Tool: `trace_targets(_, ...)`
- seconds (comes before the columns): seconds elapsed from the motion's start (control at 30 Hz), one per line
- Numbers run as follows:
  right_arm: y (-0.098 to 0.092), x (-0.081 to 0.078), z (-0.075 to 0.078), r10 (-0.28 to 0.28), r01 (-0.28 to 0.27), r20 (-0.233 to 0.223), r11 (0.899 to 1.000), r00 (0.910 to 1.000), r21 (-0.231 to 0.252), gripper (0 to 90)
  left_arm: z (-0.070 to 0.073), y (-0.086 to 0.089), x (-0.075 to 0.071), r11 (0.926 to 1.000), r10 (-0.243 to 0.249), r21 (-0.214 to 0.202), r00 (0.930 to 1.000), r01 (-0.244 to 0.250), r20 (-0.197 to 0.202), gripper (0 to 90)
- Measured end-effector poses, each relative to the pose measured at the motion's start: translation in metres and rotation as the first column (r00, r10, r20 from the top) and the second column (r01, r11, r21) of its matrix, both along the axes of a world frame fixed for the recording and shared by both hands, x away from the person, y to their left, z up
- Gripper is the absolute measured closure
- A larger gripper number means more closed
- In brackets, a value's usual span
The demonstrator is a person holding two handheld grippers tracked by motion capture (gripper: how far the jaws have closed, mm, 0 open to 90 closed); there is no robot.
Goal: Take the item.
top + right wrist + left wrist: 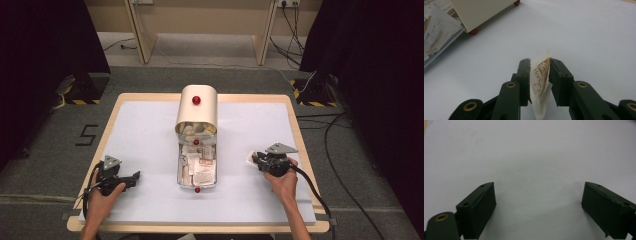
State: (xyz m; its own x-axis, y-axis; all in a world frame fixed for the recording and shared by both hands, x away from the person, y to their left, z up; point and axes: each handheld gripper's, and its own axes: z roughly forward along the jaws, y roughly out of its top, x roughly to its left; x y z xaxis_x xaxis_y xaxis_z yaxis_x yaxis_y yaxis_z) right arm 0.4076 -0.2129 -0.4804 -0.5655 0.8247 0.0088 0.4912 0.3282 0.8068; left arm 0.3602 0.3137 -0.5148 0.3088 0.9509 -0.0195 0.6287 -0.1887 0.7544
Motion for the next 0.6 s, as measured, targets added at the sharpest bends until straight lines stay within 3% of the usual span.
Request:
trace_targets(0.33, -0.0028, -0.0006, 0.0044, -0.023, 0.023, 0.015, 0.999, 0.9996, 0.034, 54.0, 0.0, 0.0, 0.0, 1.0, 0.0, 0.0, 1.0, 0.0, 0.0, 11.3)
trace_targets(0.37, -0.0034, -0.0007, 0.0054, -0.034, 0.034, 0.004, 0.998, 0.9994, 0.051, 49.1, 0.0, 0.0, 0.0, 1.0, 0.0, 0.0, 1.0, 0.0, 0.0, 11.3)
trace_targets(0.6, -0.0062, -0.0026, 0.0094, -0.065, 0.064, 0.002, 0.995, 0.9979, 0.078, 41.0, 0.0, 0.0001, 0.0, 1.0, 0.0, 0.0, 1.0, 0.0, 0.0, 11.3)
